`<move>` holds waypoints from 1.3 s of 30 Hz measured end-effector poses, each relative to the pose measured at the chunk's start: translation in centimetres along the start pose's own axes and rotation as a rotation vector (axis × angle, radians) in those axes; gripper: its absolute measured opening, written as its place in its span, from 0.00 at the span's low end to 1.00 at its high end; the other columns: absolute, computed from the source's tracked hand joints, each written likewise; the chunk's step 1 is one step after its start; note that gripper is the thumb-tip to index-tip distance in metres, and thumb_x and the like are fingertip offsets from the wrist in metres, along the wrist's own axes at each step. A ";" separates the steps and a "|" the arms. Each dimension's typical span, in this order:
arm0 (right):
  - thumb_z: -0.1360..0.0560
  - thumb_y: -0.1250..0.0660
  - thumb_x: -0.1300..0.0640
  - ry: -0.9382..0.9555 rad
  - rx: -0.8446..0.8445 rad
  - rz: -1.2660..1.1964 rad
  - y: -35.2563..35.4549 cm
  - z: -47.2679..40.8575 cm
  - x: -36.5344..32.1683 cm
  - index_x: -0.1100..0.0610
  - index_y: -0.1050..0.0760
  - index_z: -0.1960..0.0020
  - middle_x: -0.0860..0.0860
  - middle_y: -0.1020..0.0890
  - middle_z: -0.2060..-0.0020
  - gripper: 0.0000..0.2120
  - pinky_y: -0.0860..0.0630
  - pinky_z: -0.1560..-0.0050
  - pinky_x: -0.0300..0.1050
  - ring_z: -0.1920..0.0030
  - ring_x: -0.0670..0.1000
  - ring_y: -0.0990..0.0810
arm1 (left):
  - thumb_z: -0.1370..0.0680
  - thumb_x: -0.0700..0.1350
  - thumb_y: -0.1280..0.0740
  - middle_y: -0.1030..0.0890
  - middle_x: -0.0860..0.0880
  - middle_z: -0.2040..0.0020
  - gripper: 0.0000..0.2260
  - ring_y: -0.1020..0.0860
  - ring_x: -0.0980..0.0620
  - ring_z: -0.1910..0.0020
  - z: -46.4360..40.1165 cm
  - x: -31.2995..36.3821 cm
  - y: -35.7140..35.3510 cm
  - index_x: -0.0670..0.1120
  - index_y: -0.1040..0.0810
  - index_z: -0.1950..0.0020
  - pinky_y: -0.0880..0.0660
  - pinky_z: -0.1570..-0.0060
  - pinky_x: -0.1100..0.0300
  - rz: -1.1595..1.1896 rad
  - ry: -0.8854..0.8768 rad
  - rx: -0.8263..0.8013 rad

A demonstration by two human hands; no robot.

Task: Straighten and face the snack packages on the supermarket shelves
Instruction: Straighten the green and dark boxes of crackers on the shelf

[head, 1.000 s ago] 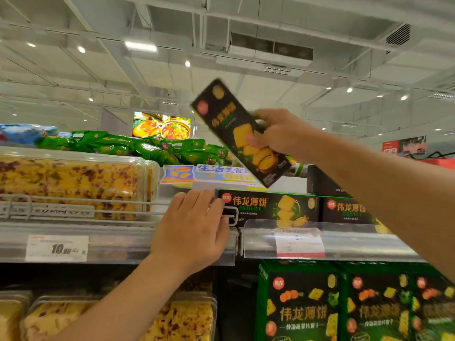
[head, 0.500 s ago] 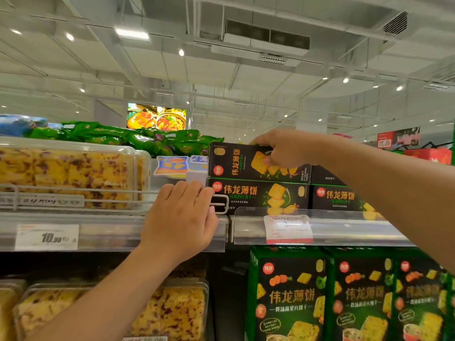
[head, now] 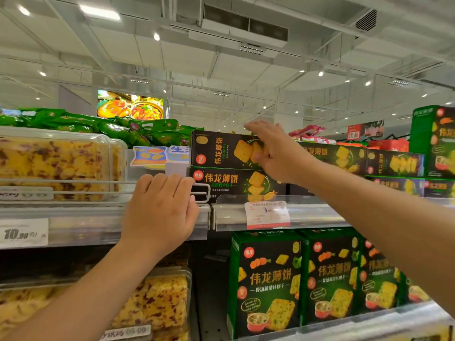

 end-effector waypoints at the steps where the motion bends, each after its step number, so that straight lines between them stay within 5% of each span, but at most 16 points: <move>1: 0.22 0.37 0.62 0.001 0.083 -0.021 0.1 1.6 0.6 0.52 0.43 0.23 0.50 0.39 0.24 0.30 0.55 0.23 0.52 0.23 0.50 0.49 | 0.23 0.48 0.43 0.22 0.44 0.57 0.15 0.25 0.42 0.58 0.1 0.1 0.0 0.41 0.22 0.45 0.32 0.56 0.48 0.011 0.002 0.003; 4: 0.22 0.37 0.62 -0.092 0.221 -0.112 -0.5 8.1 3.8 0.49 0.43 0.24 0.46 0.42 0.23 0.30 0.53 0.24 0.47 0.23 0.44 0.53 | 0.23 0.47 0.43 0.20 0.42 0.53 0.16 0.24 0.39 0.54 0.3 0.0 -0.2 0.40 0.22 0.43 0.32 0.50 0.44 0.061 0.040 0.070; 9: 0.20 0.38 0.55 -0.363 0.076 -0.018 -1.7 18.2 12.1 0.47 0.45 0.23 0.43 0.47 0.23 0.28 0.52 0.24 0.47 0.23 0.43 0.56 | 0.24 0.44 0.39 0.23 0.37 0.42 0.18 0.27 0.34 0.39 0.6 5.4 0.1 0.37 0.24 0.38 0.37 0.33 0.34 0.237 -0.065 0.238; 17: 0.24 0.32 0.52 -0.727 -0.037 0.069 2.2 32.2 25.2 0.53 0.44 0.23 0.50 0.41 0.24 0.34 0.47 0.26 0.46 0.23 0.50 0.47 | 0.27 0.50 0.42 0.23 0.40 0.39 0.22 0.27 0.38 0.36 -2.2 23.5 -4.3 0.41 0.20 0.39 0.37 0.32 0.39 0.359 -0.436 -0.076; 27: 0.23 0.35 0.51 -0.684 -0.061 0.075 9.0 40.4 41.5 0.51 0.44 0.23 0.50 0.43 0.23 0.32 0.46 0.26 0.46 0.23 0.49 0.47 | 0.26 0.56 0.47 0.31 0.39 0.27 0.31 0.33 0.38 0.28 -10.9 44.9 -10.7 0.41 0.28 0.28 0.36 0.31 0.37 0.189 -0.436 -0.199; 35: 0.22 0.36 0.51 -0.560 0.006 0.071 11.9 38.6 51.0 0.54 0.44 0.23 0.51 0.40 0.24 0.31 0.45 0.25 0.47 0.24 0.50 0.44 | 0.28 0.56 0.45 0.41 0.45 0.21 0.35 0.44 0.42 0.22 -10.3 44.3 -19.8 0.48 0.43 0.21 0.48 0.26 0.39 0.141 -0.290 -0.037; 39: 0.22 0.37 0.51 -0.533 0.048 0.084 11.3 36.4 55.3 0.54 0.46 0.22 0.51 0.42 0.23 0.32 0.47 0.27 0.44 0.23 0.49 0.46 | 0.29 0.57 0.44 0.44 0.44 0.20 0.38 0.46 0.39 0.22 -9.7 43.2 -24.1 0.47 0.45 0.20 0.46 0.27 0.35 0.063 -0.179 -0.181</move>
Point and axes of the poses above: each hand's wrist, its own z-axis away from the middle knuckle, its own y-axis out of the back of the hand, x = y × z, the point moved 7 cm from there along -z, towards the middle knuckle
